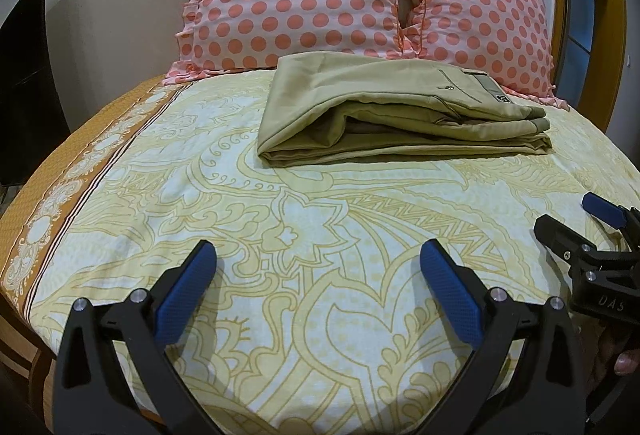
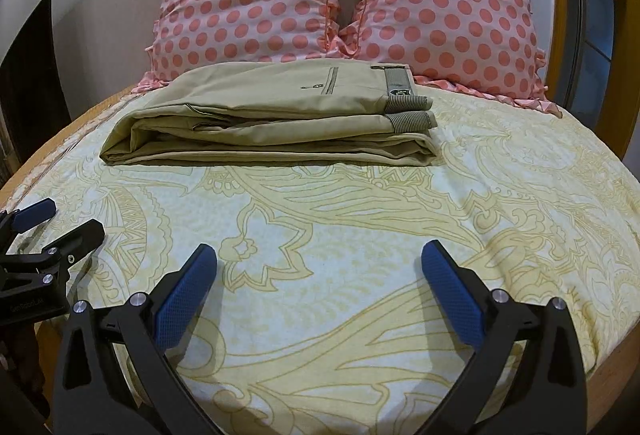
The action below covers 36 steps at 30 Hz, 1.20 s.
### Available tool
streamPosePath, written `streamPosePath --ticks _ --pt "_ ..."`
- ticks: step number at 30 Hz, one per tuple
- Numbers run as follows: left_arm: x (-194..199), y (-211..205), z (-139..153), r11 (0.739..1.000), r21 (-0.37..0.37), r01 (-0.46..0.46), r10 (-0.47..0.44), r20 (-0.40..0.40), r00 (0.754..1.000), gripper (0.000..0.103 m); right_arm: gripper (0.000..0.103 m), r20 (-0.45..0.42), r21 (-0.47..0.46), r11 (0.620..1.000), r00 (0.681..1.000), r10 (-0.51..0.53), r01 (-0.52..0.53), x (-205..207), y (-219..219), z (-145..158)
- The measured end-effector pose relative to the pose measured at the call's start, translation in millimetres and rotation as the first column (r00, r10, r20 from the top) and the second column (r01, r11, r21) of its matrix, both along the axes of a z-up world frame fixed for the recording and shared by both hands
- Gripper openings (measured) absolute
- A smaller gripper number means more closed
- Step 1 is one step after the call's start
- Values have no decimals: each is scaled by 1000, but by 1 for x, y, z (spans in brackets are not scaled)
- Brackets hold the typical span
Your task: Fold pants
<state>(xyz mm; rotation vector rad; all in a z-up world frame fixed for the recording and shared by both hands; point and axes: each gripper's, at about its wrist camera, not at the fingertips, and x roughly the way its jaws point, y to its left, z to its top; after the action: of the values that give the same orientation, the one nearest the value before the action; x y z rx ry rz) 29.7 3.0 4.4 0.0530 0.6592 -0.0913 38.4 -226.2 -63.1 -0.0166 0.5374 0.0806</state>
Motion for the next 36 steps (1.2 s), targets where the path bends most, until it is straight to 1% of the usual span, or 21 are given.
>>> streamPosePath --ticks 36 --pt "0 1 1 1000 0 -7 7 5 1000 101 102 0 0 1000 1000 -1 1 0 1 1"
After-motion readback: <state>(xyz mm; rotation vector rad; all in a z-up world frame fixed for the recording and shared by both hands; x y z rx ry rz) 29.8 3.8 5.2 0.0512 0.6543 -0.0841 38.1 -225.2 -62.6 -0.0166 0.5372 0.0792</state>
